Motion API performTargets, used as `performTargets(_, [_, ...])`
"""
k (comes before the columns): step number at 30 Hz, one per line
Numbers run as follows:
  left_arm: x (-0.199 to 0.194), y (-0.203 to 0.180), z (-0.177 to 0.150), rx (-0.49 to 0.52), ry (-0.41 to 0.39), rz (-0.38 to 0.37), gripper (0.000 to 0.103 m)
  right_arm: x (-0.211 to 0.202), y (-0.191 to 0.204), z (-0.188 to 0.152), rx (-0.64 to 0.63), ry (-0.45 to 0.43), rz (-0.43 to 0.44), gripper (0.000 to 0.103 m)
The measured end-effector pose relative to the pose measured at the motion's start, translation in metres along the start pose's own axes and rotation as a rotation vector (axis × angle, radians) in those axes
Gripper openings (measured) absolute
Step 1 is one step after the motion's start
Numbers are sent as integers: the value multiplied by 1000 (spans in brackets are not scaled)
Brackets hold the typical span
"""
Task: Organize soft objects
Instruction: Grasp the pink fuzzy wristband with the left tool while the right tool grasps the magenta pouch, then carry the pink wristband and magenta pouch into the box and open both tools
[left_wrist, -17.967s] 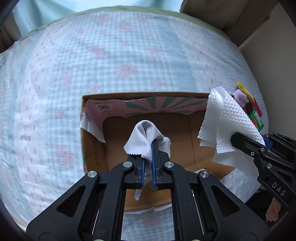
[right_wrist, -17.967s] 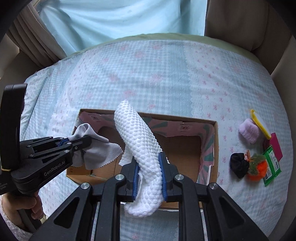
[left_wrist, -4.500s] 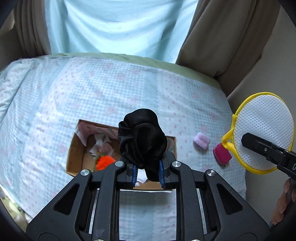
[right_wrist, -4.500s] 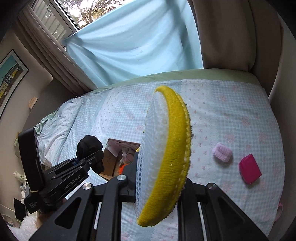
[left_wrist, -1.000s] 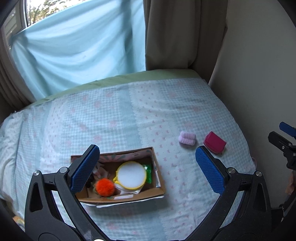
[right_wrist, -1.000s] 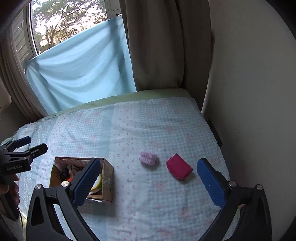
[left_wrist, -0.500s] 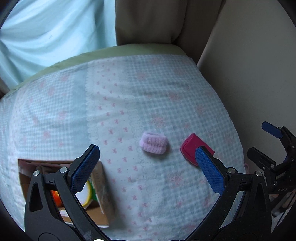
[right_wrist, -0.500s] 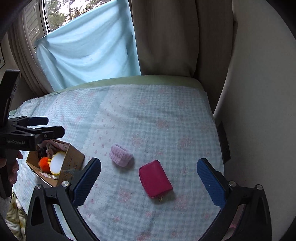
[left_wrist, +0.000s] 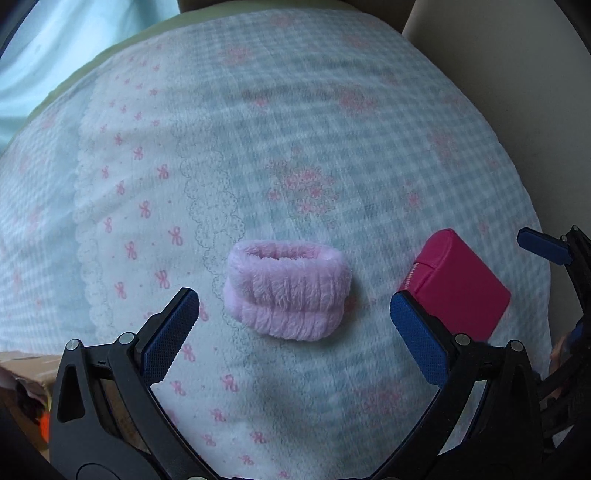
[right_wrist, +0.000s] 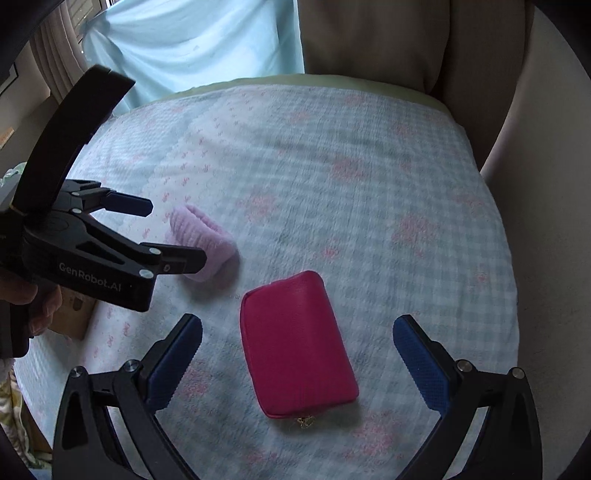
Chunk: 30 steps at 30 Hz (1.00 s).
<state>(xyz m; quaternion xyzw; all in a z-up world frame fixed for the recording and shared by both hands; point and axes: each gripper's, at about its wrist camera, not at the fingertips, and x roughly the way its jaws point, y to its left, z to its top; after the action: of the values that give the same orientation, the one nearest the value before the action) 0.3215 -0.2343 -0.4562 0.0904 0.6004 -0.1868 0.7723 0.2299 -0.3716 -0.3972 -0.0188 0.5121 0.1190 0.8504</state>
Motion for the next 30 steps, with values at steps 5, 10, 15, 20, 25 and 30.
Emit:
performTargets(5, [24,3,-2,-4,14,0,103,35,4,-11,-50,41,-4,96])
performTargets(10, [33,5,-2,-1,1,10,92,58,12,-18,-107,76,-16,84])
performTargets(15, [41,7,-2,9,-2,-9,70,67,17,-22,-158,96,-74,71])
performTargets(20, [36,8,2,24,-18,-22,51,68,16,-22,-157,99,-66,60])
performTargets(25, [24,15,7,6,-20,-38,38,65,21,-22,-156,102,-77,51])
performTargets(30, [12,19,10,-3,-37,-53,36,60,17,-15,-109,108,-57,46])
